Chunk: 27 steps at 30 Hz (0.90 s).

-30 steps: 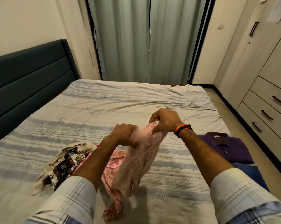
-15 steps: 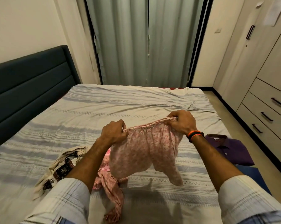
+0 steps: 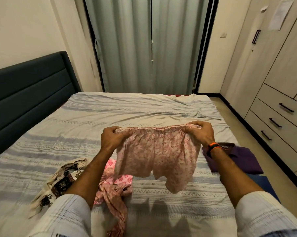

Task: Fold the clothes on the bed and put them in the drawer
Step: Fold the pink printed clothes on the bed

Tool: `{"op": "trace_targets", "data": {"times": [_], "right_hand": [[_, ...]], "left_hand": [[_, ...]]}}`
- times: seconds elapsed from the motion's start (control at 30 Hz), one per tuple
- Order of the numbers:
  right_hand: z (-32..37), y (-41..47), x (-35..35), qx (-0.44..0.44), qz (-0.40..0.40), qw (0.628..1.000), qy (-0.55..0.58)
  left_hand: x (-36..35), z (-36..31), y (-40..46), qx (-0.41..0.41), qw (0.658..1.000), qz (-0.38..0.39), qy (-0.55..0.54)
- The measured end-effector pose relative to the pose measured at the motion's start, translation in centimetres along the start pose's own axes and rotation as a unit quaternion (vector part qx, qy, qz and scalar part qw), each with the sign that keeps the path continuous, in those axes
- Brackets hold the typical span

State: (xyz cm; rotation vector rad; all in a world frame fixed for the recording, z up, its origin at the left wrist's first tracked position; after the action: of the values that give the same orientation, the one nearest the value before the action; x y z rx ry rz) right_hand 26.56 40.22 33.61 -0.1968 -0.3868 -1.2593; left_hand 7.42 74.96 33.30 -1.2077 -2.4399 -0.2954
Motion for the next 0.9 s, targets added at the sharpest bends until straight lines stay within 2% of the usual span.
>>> {"op": "trace_targets", "data": {"times": [0.2, 0.37, 0.47, 0.57, 0.67, 0.77, 0.8, 0.83, 0.87, 0.9], "right_hand": [[-1.8, -0.9, -0.6, -0.051, 0.004, 0.992, 0.116], [-2.4, -0.9, -1.1, -0.055, 0.022, 0.992, 0.113], [-1.8, -1.0, -1.2, -0.029, 0.049, 0.995, 0.083], [-1.0, -1.3, -1.4, 0.001, 0.109, 0.989, 0.097], [-0.6, -2.0, -1.9, 0.006, 0.219, 0.956, 0.193], [0.4, -3.2, -3.0, -0.011, 0.329, 0.883, 0.333], [0.6, -3.4, -3.3, -0.021, 0.335, 0.869, 0.363], [0.2, -3.2, -3.6, -0.039, 0.322, 0.870, 0.371], [-0.3, -2.9, -3.8, -0.069, 0.296, 0.879, 0.367], [-1.3, -2.5, -3.9, -0.108, 0.251, 0.905, 0.328]], "left_hand": [[-0.5, 0.2, -0.8, 0.013, 0.995, -0.002, -0.096], [-0.5, 0.0, -1.2, 0.008, 0.999, -0.007, -0.041], [-0.6, 0.0, -1.3, 0.017, 1.000, 0.010, 0.009], [-1.4, 0.1, -1.3, 0.017, 0.997, 0.061, -0.041], [-2.3, 1.1, -1.5, 0.056, 0.964, 0.143, -0.217], [-4.2, 0.2, -3.5, 0.112, 0.876, 0.265, -0.387], [-4.8, -0.3, -4.2, 0.123, 0.854, 0.301, -0.407], [-5.3, -0.3, -4.5, 0.136, 0.842, 0.319, -0.413], [-5.7, 0.2, -4.4, 0.156, 0.844, 0.317, -0.404], [-5.8, 1.1, -3.8, 0.181, 0.863, 0.293, -0.370]]}}
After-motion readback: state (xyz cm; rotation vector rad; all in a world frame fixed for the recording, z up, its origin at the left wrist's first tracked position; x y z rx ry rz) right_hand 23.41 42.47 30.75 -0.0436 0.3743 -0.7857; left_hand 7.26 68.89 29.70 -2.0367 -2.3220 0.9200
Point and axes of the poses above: each hand's wrist, its own y-axis towards the middle knuckle, its own x-axis out of the back of the hand, z = x × y, the point moved 9 cm from there along y, towards the middle knuckle, and after that the axes turned 9 degrees about z, right-handed, at the moved point
